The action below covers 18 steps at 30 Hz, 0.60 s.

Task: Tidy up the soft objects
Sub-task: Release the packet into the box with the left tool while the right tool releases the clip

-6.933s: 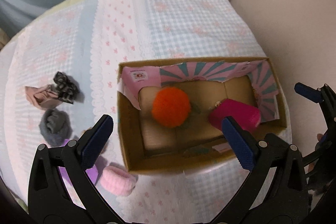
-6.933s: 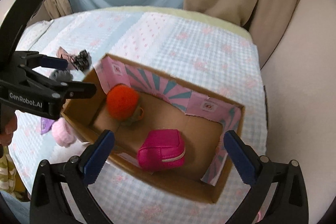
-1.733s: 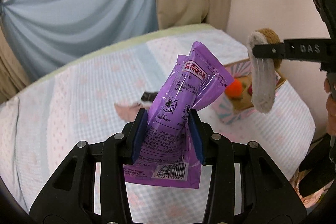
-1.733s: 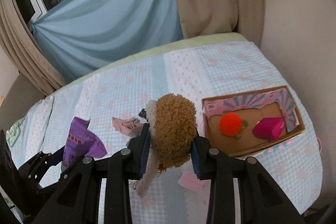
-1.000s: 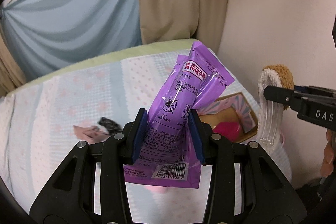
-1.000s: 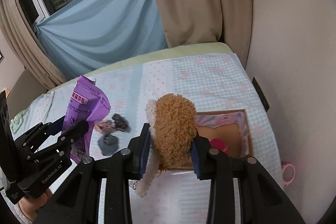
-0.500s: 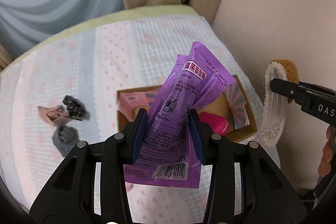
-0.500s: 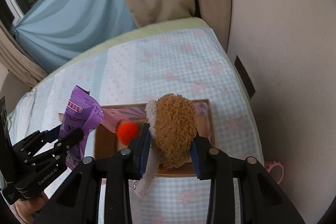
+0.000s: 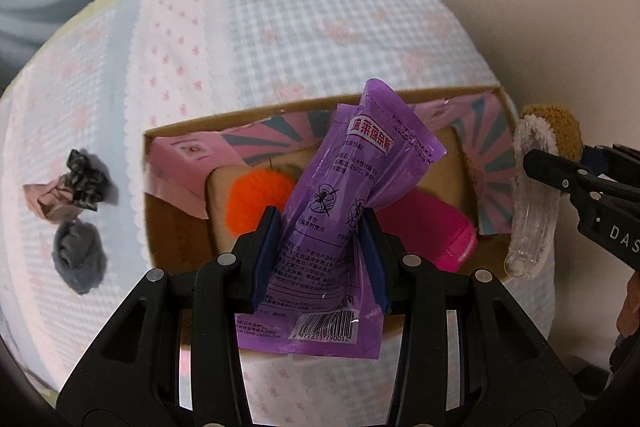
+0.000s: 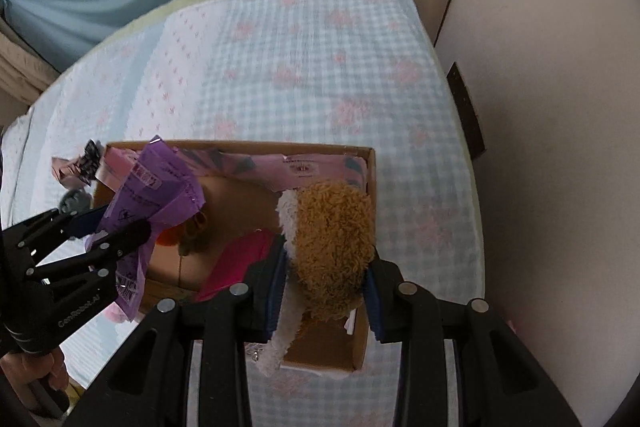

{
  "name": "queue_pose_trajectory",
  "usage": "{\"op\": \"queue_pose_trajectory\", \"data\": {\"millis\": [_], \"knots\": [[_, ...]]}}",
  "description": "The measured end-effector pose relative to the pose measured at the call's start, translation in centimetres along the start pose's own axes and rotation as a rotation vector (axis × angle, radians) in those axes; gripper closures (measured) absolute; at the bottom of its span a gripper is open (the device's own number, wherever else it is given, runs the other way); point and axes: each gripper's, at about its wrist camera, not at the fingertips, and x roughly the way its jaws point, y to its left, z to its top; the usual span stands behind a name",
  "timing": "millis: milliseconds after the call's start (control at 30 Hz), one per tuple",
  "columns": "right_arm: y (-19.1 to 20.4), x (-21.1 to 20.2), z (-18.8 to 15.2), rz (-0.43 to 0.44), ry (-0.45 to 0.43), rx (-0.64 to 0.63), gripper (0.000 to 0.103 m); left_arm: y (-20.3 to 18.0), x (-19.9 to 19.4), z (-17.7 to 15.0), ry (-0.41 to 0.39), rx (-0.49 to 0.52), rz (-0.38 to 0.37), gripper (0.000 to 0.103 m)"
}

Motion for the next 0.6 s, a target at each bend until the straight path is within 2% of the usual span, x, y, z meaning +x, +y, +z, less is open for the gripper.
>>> {"op": "queue_pose_trajectory", "data": {"millis": [33, 67, 100, 133, 167, 200, 233, 300, 600], "knots": [[0.2, 0.5, 0.0, 0.001, 0.012, -0.01, 0.071, -0.1, 0.2, 0.0, 0.002, 0.008, 0.004, 0.06], [0.4, 0.9, 0.2, 0.001, 0.017, -0.016, 0.069, -0.2, 0.4, 0.1, -0.001, 0.015, 0.016, 0.04], [0.6, 1.3, 0.3, -0.008, 0.019, -0.029, 0.064, -0.4, 0.3, 0.1, -0.007, 0.026, 0.034, 0.013], [0.8, 1.6, 0.4, -0.013, 0.015, -0.038, 0.059, -0.5, 0.3, 0.1, -0.011, 0.031, 0.04, 0.003], [0.9, 1.8, 0.4, -0.01, 0.007, -0.046, 0.057, -0.4, 0.1, 0.1, -0.018, 0.034, 0.046, 0.0], [1.0, 1.9, 0.4, -0.005, -0.005, -0.048, 0.041, -0.3, -0.1, 0.1, -0.034, 0.035, 0.049, 0.0], [1.1, 2.0, 0.3, 0.001, -0.009, -0.049, 0.013, -0.1, -0.3, 0.0, -0.037, 0.039, 0.045, 0.0], [1.2, 2.4, 0.2, -0.015, -0.007, -0.054, 0.003, 0.3, -0.2, -0.1, -0.027, 0.045, 0.051, 0.0], [1.5, 1.9, -0.7, 0.031, -0.013, -0.014, 0.002, 1.5, -0.5, -1.5, -0.006, 0.045, 0.081, 0.0]]}}
